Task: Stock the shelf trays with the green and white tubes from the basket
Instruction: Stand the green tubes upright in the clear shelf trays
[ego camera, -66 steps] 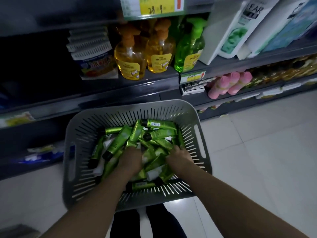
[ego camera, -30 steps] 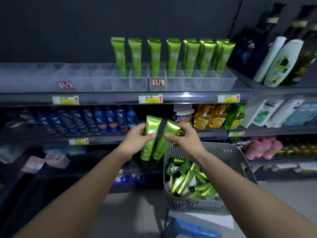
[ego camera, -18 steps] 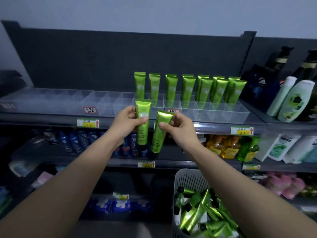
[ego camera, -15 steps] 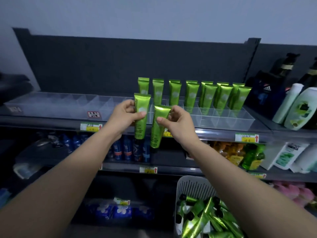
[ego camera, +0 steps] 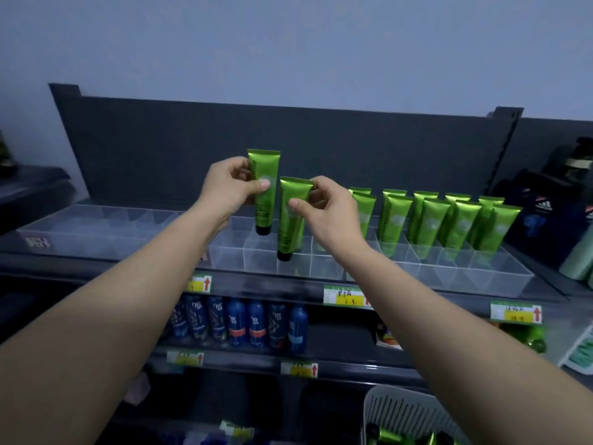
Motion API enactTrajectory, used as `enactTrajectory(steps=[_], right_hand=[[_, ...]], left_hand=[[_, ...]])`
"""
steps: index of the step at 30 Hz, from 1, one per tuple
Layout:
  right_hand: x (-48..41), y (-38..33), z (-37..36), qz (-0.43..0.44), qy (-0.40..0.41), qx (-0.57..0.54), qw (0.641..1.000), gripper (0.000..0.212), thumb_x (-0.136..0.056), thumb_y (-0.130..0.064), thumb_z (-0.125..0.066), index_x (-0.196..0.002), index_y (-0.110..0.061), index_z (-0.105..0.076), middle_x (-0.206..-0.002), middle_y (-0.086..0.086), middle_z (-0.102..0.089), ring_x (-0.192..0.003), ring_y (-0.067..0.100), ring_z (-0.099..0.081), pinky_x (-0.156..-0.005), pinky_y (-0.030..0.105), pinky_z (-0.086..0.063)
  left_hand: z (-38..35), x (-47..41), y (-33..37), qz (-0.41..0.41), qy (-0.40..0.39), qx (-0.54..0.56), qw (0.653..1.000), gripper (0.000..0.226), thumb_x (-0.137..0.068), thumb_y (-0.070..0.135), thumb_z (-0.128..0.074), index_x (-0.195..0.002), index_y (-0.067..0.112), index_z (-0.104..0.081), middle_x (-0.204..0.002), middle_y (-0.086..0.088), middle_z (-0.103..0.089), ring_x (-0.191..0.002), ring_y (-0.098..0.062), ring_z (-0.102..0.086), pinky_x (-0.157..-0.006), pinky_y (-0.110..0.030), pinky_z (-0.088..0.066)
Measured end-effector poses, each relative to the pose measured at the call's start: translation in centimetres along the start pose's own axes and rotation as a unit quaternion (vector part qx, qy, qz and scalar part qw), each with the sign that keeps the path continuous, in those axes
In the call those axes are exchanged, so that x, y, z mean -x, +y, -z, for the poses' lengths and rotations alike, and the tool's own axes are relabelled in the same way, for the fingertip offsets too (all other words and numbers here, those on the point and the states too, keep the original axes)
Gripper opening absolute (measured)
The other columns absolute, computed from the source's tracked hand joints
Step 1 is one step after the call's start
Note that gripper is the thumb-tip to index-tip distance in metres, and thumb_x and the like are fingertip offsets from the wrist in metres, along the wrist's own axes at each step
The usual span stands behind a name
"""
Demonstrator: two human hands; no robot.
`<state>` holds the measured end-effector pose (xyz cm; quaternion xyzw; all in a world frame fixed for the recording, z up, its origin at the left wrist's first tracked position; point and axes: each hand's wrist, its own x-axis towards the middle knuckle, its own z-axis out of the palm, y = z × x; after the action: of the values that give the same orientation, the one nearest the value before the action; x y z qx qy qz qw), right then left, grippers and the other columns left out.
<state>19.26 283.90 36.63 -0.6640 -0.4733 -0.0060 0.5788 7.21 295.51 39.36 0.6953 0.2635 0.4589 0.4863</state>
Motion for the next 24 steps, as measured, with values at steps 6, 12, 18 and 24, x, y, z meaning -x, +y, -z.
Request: enactTrajectory(steps=[6, 12, 18, 24], right_hand=[[-3.0, -0.6, -2.6, 0.006, 0.034, 0.038, 0.999, 0.014, -0.077, -0.024, -0.077, -0.084, -0.020, -0.065, -0.071, -0.010, -0.060, -0.067, 0.013, -0.055, -0.073, 0.037, -0.052], [-4.8, -0.3, -4.5, -0.006, 0.065, 0.063, 0.996, 0.020, -0.078, -0.023, -0.077, -0.085, -0.029, -0.059, -0.072, -0.012, -0.061, -0.066, 0.015, -0.060, -0.068, 0.040, -0.055], [-5.6, 0.1, -5.5, -0.014, 0.068, 0.094, 0.993, 0.020, -0.078, -0.021, -0.076, -0.090, -0.026, -0.061, -0.072, -0.013, -0.060, -0.066, 0.016, -0.061, -0.067, 0.041, -0.055], [-5.9, 0.6, -6.3, -0.020, 0.057, 0.129, 0.990, 0.019, -0.080, -0.021, -0.075, -0.094, -0.024, -0.062, -0.071, -0.015, -0.057, -0.070, 0.017, -0.062, -0.068, 0.032, -0.051]], left_hand=[[0.7, -5.5, -3.0, -0.010, -0.031, -0.043, 0.999, 0.020, -0.075, 0.002, -0.076, -0.080, 0.019, -0.066, -0.074, 0.002, -0.065, -0.073, -0.014, -0.061, -0.082, -0.042, -0.057], [0.0, -8.9, -5.8, -0.007, -0.081, -0.072, 0.994, 0.018, -0.077, 0.001, -0.072, -0.081, 0.018, -0.066, -0.081, -0.006, -0.065, -0.077, -0.019, -0.059, -0.082, -0.048, -0.056], [-0.6, -10.6, -8.4, -0.001, -0.118, -0.086, 0.989, 0.023, -0.075, -0.004, -0.070, -0.079, 0.019, -0.065, -0.080, -0.006, -0.068, -0.081, -0.025, -0.064, -0.082, -0.050, -0.055], [-0.8, -11.7, -10.9, 0.009, -0.157, -0.084, 0.984, 0.022, -0.075, -0.002, -0.071, -0.082, 0.019, -0.067, -0.082, -0.009, -0.069, -0.082, -0.029, -0.065, -0.081, -0.053, -0.055]])
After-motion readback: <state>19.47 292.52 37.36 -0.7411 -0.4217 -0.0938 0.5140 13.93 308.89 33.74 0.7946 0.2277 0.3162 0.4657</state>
